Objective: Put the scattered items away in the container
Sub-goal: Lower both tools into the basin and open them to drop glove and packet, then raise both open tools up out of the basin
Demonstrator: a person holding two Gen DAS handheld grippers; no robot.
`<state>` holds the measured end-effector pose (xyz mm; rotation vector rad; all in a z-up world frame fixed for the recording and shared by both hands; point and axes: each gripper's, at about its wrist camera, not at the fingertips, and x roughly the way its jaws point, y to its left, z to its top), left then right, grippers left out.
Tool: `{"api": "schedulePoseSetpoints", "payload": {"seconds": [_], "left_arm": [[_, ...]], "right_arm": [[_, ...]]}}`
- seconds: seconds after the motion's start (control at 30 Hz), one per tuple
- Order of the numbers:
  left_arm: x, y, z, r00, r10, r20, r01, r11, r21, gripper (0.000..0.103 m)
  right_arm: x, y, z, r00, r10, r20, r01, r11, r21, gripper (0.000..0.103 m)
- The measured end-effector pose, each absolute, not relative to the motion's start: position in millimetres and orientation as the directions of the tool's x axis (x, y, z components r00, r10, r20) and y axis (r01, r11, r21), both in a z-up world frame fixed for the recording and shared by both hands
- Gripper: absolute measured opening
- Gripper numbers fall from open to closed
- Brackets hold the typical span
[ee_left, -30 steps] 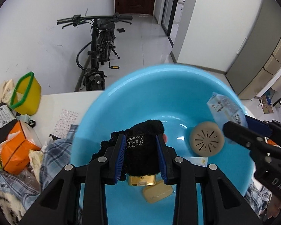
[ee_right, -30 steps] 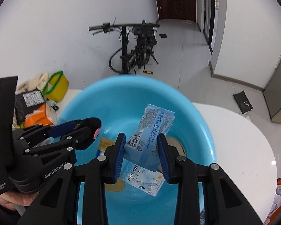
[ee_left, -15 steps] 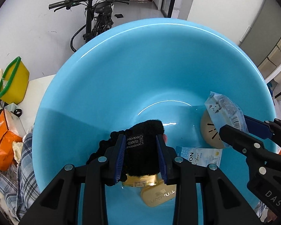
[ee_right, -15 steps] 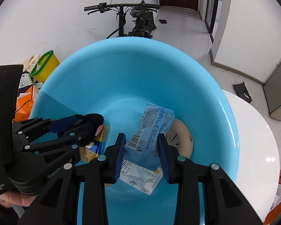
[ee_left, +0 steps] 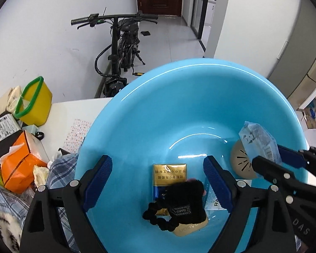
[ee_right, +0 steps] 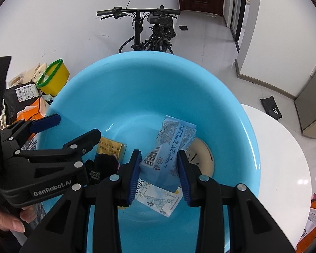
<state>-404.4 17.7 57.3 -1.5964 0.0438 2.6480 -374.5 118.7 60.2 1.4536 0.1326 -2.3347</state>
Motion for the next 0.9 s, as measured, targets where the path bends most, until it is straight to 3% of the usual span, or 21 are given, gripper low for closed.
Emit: {"api": "schedulePoseSetpoints", "payload": {"seconds": [0.53,0.6,0.63,0.67,0.9], "left_arm": [[-378,29,34,-0.425,0.068,-0.903,-0.107,-0.994,-0.024,0.09],[-379,29,34,-0.425,0.067,-0.903,-0.105,-0.994,-0.024,0.09],[-378,29,34,-0.425,0.069,-0.903,-0.103,-0.994,-0.028,0.09],[-378,29,34,-0.424,0.072,-0.903,-0.101,-0.994,-0.032,0.09],[-377,29,36,-0.429,0.067,-0.901,-0.096,-0.995,-0.029,0.09]], "right_arm": [[-378,109,61,-0.384,-0.293,-0.876,0.374,-0.916,0.142,0.036],[-379,108,60,-0.376,-0.294,-0.879,0.372,-0.917,0.147,0.051],[-378,108,60,-0.382,-0.294,-0.876,0.364,-0.919,0.149,0.064],[-377,109,61,-0.397,-0.294,-0.87,0.357,-0.922,0.149,0.07],[-378,113,64,-0.419,-0.278,-0.864,0.339,-0.931,0.135,0.07]]}}
